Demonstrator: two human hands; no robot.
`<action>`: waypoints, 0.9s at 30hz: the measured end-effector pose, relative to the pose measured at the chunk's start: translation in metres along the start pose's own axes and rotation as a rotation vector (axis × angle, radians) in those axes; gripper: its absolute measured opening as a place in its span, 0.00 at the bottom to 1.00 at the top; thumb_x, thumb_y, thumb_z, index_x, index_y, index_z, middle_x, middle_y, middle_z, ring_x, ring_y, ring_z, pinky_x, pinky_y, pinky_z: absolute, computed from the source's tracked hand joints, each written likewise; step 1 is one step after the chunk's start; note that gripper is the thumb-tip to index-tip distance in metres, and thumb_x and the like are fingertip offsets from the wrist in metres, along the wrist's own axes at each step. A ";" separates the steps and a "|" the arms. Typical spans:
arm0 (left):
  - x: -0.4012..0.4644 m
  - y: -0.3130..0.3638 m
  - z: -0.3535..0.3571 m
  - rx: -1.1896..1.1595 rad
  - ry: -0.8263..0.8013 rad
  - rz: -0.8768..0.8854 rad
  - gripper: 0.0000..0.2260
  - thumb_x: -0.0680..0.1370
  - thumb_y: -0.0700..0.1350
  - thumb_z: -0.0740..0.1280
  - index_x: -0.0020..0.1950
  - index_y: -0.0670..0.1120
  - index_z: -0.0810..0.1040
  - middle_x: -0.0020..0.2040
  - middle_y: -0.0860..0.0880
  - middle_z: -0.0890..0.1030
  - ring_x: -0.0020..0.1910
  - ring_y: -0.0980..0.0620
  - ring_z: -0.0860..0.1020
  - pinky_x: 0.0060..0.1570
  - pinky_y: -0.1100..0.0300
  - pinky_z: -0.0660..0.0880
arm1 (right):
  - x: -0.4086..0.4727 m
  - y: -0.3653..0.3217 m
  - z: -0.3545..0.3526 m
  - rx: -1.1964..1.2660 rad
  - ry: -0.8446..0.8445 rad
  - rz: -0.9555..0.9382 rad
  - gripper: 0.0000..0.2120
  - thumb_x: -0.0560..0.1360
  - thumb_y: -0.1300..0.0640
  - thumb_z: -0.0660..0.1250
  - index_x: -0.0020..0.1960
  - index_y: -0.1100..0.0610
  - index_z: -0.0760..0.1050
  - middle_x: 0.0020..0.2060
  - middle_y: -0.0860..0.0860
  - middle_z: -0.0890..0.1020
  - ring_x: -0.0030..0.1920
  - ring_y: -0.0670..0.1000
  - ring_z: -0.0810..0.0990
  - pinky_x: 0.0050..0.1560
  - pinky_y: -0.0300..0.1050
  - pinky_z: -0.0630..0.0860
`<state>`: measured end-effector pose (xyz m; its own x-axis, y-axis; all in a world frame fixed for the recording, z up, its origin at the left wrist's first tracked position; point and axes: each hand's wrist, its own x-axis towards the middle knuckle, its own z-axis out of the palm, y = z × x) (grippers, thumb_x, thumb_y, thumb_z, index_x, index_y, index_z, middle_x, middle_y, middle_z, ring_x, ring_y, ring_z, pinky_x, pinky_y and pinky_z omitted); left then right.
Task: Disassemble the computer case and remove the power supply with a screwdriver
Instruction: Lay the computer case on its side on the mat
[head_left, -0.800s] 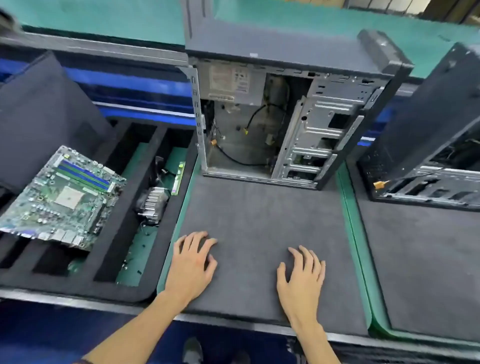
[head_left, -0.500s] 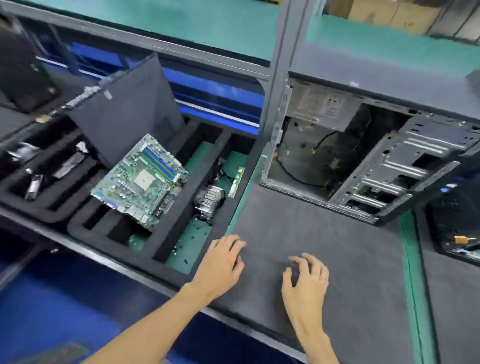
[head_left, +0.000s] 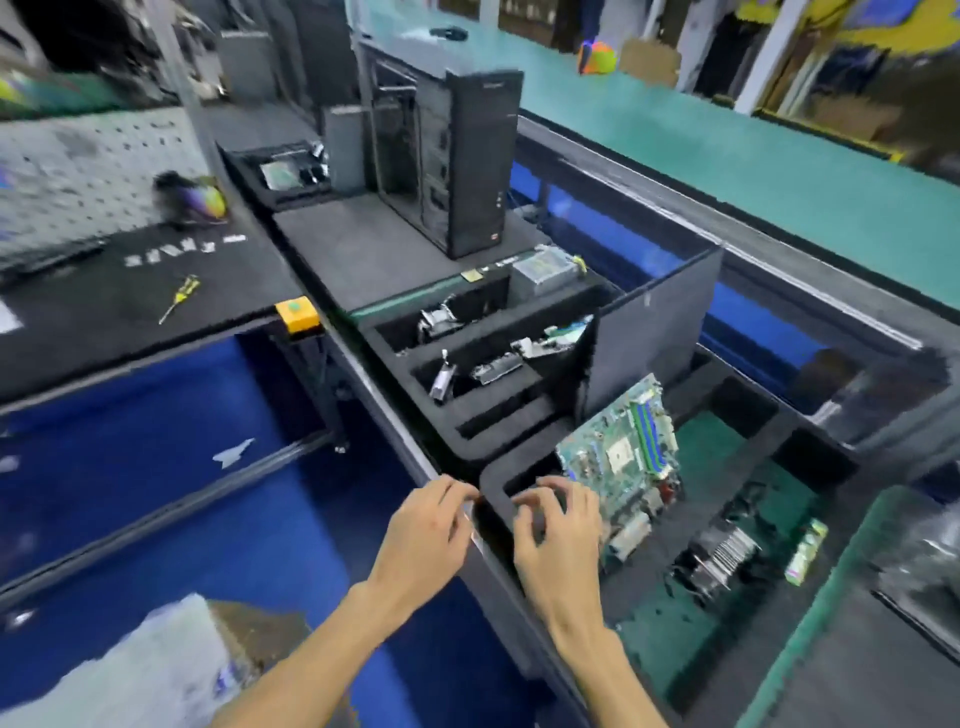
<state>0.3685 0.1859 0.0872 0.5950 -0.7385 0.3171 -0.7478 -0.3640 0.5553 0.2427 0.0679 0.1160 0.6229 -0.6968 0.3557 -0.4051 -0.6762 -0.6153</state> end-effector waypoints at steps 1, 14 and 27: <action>0.001 -0.018 -0.015 0.003 0.027 -0.046 0.12 0.78 0.45 0.58 0.57 0.52 0.78 0.50 0.58 0.77 0.43 0.57 0.74 0.46 0.62 0.73 | 0.009 -0.016 0.017 0.022 -0.026 -0.041 0.06 0.74 0.64 0.72 0.47 0.54 0.80 0.52 0.51 0.77 0.58 0.55 0.73 0.59 0.49 0.68; 0.048 -0.218 -0.137 0.073 0.314 -0.534 0.12 0.76 0.37 0.64 0.55 0.49 0.79 0.49 0.56 0.79 0.47 0.54 0.78 0.51 0.54 0.76 | 0.133 -0.170 0.231 0.272 -0.373 -0.348 0.05 0.74 0.65 0.72 0.47 0.56 0.81 0.51 0.52 0.77 0.59 0.55 0.75 0.61 0.54 0.73; 0.179 -0.366 -0.224 0.168 0.420 -0.803 0.09 0.79 0.41 0.62 0.57 0.51 0.76 0.49 0.58 0.77 0.48 0.56 0.76 0.50 0.58 0.74 | 0.289 -0.260 0.405 0.362 -0.602 -0.529 0.07 0.76 0.62 0.68 0.49 0.52 0.81 0.50 0.44 0.77 0.58 0.46 0.72 0.61 0.50 0.72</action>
<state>0.8144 0.3144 0.1128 0.9874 0.0263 0.1564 -0.0776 -0.7800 0.6210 0.7988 0.1390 0.0939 0.9574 0.0000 0.2889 0.2101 -0.6862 -0.6964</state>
